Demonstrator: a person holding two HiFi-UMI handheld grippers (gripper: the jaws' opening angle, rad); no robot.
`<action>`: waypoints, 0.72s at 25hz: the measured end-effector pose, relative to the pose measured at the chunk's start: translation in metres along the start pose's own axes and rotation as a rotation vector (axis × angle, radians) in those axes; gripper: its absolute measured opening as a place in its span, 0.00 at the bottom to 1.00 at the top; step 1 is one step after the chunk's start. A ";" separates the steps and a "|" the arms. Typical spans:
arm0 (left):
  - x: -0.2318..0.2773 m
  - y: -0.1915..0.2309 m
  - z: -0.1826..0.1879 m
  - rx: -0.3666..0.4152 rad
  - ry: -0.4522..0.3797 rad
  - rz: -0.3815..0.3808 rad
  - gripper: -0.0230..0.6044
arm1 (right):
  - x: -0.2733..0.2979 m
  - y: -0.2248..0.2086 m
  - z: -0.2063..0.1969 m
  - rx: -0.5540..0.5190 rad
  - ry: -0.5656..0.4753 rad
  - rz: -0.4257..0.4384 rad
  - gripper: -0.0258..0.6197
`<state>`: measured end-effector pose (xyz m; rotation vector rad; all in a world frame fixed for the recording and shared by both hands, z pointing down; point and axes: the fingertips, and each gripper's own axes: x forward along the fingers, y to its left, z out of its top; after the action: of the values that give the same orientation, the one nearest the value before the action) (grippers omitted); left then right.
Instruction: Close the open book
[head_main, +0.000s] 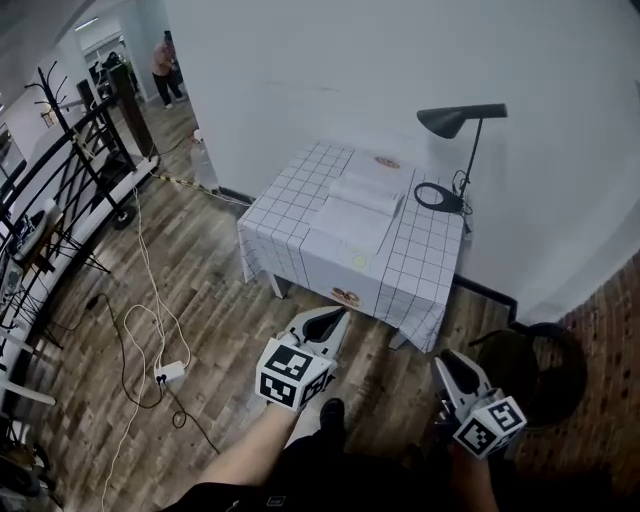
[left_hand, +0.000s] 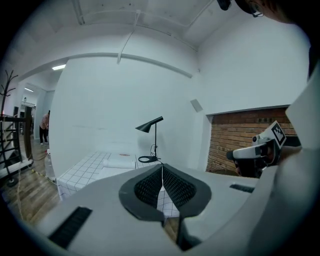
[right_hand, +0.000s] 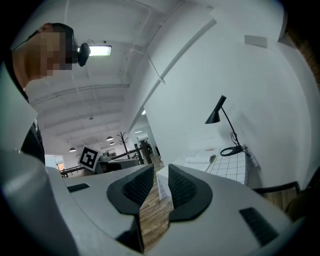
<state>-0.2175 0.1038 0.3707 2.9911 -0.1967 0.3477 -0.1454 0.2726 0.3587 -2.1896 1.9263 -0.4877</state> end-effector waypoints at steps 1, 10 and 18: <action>0.010 0.011 0.003 -0.004 -0.002 -0.009 0.06 | 0.016 -0.006 0.003 0.003 0.009 -0.007 0.18; 0.061 0.102 0.024 -0.038 -0.017 -0.009 0.06 | 0.136 -0.017 0.030 -0.028 0.062 0.015 0.18; 0.083 0.142 0.023 -0.098 -0.006 0.038 0.06 | 0.176 -0.059 0.046 -0.004 0.062 0.018 0.17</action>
<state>-0.1529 -0.0480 0.3835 2.8955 -0.2643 0.3231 -0.0554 0.1035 0.3577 -2.1827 1.9784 -0.5557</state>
